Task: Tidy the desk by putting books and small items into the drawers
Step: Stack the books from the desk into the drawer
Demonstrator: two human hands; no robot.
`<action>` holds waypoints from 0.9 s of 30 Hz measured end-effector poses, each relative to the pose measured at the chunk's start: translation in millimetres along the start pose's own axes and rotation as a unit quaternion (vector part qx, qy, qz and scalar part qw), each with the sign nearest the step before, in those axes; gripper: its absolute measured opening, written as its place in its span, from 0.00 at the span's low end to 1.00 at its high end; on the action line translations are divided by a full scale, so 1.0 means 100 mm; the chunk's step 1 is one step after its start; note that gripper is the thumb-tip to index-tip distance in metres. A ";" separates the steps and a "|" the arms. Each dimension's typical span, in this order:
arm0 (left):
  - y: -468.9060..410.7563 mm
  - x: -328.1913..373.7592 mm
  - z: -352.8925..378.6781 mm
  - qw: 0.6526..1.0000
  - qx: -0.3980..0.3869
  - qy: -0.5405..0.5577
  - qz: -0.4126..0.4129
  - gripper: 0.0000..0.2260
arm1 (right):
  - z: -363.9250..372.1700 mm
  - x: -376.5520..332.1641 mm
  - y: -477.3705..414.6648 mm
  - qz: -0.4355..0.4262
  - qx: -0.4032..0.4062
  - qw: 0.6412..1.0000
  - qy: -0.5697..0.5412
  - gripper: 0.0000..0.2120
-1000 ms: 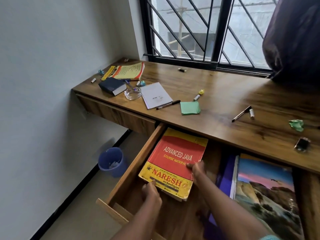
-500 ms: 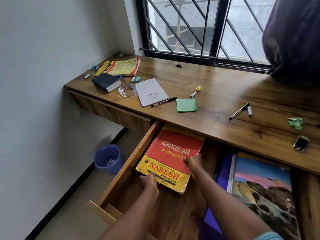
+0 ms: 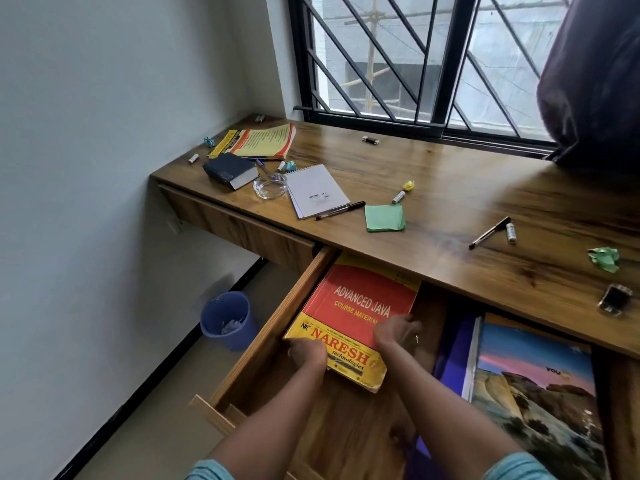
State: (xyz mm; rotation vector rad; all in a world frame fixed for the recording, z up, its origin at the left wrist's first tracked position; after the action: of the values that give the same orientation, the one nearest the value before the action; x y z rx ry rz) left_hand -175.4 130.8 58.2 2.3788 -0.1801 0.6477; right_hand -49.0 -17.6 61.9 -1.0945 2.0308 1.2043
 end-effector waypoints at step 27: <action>-1.54 0.62 -2.44 0.821 0.059 -0.385 0.417 0.25 | 2.28 -1.47 1.89 -0.241 -0.124 0.956 0.111 0.30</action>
State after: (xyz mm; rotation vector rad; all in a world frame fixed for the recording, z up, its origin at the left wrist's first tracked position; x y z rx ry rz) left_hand -176.4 406.1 163.6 2.4805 -1.6307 -0.0176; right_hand -122.0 291.0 155.0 -1.7931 1.6402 1.1301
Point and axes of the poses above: each hand's wrist, its own y-axis away from the middle knuckle, its own z-axis out of the palm, x = y × z, the point moved 5 cm from there along -y, towards the middle knuckle, and after that the axes turned 15 degrees about -y, right-handed, at the moved point
